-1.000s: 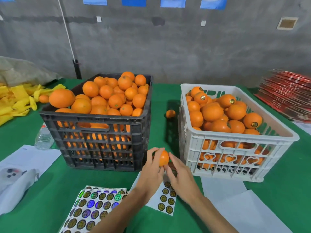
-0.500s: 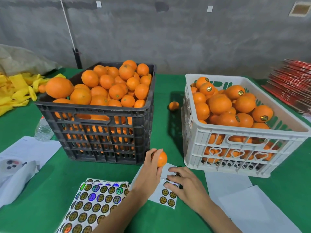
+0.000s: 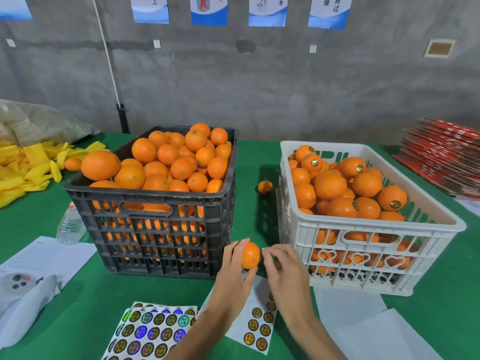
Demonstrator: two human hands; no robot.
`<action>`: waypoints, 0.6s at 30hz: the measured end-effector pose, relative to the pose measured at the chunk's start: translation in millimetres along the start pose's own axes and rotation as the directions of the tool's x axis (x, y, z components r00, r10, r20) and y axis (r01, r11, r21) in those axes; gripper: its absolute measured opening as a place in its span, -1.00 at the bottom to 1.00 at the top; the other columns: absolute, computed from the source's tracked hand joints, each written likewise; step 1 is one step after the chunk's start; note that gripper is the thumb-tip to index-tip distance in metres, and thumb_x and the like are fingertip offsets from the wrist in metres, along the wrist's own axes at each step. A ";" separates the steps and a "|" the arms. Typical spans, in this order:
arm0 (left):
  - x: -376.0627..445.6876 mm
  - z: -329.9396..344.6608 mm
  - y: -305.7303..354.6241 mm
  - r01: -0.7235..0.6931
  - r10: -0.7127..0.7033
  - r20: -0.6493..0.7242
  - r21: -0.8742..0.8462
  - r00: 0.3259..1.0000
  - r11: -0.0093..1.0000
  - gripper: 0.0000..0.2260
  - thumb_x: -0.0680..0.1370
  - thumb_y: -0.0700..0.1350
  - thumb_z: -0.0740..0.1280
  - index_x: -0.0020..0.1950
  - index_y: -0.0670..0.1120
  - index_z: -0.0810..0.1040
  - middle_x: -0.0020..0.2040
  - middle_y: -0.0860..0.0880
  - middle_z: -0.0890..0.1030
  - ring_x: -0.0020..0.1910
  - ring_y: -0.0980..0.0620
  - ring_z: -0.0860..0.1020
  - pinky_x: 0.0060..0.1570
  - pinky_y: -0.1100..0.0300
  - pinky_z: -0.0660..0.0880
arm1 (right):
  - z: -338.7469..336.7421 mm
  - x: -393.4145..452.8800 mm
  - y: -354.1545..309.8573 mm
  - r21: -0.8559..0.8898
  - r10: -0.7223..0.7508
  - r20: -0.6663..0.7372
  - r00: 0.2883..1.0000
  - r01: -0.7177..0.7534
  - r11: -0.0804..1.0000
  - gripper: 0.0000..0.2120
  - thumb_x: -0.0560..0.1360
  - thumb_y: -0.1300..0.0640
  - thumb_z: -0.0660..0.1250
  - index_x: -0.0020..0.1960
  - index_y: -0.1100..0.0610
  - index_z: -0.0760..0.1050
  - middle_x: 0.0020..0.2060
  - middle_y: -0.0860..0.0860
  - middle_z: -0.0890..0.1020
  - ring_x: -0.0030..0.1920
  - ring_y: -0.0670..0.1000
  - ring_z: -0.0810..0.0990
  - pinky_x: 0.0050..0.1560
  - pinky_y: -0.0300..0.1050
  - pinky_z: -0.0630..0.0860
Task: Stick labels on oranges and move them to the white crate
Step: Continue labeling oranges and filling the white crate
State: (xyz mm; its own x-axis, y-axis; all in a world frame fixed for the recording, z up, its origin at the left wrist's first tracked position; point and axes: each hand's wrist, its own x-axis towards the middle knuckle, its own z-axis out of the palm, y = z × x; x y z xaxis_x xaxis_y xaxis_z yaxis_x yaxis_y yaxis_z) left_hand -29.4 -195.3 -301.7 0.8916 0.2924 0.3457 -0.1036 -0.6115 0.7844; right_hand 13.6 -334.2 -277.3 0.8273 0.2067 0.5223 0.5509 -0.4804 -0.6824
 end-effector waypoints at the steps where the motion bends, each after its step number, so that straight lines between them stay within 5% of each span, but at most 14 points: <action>1: 6.0 -3.7 10.3 0.001 -0.003 -0.035 -0.046 0.999 0.999 -0.45 0.60 -0.16 0.40 0.52 0.10 0.28 0.43 0.11 0.28 0.22 0.30 0.45 0.23 0.28 0.49 | -2.2 8.3 -10.4 -0.054 -0.087 -0.043 0.995 0.084 0.995 -0.92 0.59 0.14 0.39 0.05 0.06 0.65 0.03 -0.15 0.56 0.00 -0.20 0.56 0.00 -0.30 0.54; 4: 26.5 -19.9 46.0 -0.007 -0.010 -0.124 -0.136 0.992 0.991 -0.46 0.60 -0.13 0.40 0.51 0.16 0.30 0.37 0.22 0.30 0.30 0.24 0.46 0.29 0.17 0.51 | -10.7 32.7 -37.3 -0.153 -0.227 -0.149 0.962 0.205 0.967 -0.87 0.56 0.12 0.41 0.08 0.08 0.66 0.06 -0.07 0.61 0.01 -0.07 0.61 -0.05 -0.18 0.62; 8: 54.4 -44.8 84.5 -0.072 0.041 -0.187 -0.163 0.981 0.984 -0.45 0.63 -0.14 0.37 0.55 0.15 0.26 0.44 0.20 0.29 0.38 0.12 0.45 0.36 0.06 0.49 | -31.3 63.1 -65.0 0.015 -0.231 -0.161 0.960 0.237 0.972 -0.80 0.60 0.08 0.39 0.17 0.08 0.69 0.12 -0.12 0.61 0.12 -0.10 0.59 0.08 -0.08 0.62; 11: 73.4 -53.7 104.3 -0.048 0.027 -0.168 -0.124 0.985 0.991 -0.42 0.65 -0.19 0.29 0.60 0.16 0.18 0.54 0.13 0.29 0.48 0.08 0.36 0.45 -0.01 0.40 | -42.0 78.3 -82.1 -0.056 -0.245 -0.110 0.963 0.240 0.969 -0.65 0.63 -0.02 0.33 0.38 0.03 0.56 0.31 -0.17 0.53 0.28 -0.16 0.50 0.22 -0.23 0.53; 14: 86.7 -57.3 121.1 -0.116 0.107 -0.115 -0.072 0.988 0.991 -0.41 0.64 -0.25 0.29 0.58 0.16 0.23 0.51 0.12 0.36 0.43 0.10 0.42 0.42 0.01 0.44 | -52.7 99.2 -89.2 0.068 -0.061 -0.067 0.996 0.065 0.996 -0.41 0.55 -0.18 0.37 0.51 -0.01 0.37 0.29 -0.24 0.45 0.24 -0.21 0.48 0.18 -0.42 0.43; 18: 113.7 -72.2 141.1 -0.253 0.256 0.025 -0.104 0.966 0.962 -0.44 0.62 -0.23 0.33 0.50 0.26 0.30 0.42 0.15 0.48 0.20 0.25 0.59 0.18 0.14 0.61 | -76.5 139.8 -77.1 0.111 0.020 -0.119 0.993 -0.006 0.994 -0.40 0.53 -0.05 0.47 0.48 0.11 0.40 0.29 0.03 0.58 0.21 0.03 0.58 0.27 0.02 0.55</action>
State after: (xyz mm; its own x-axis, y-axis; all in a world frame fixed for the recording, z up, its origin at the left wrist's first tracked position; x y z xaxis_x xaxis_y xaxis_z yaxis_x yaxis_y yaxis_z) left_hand 25.5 -195.2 -114.6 0.8461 0.1070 0.5221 -0.3709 -0.5853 0.7210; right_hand 78.4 -333.5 -112.5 0.8189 0.0941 0.5661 0.5544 -0.3843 -0.7382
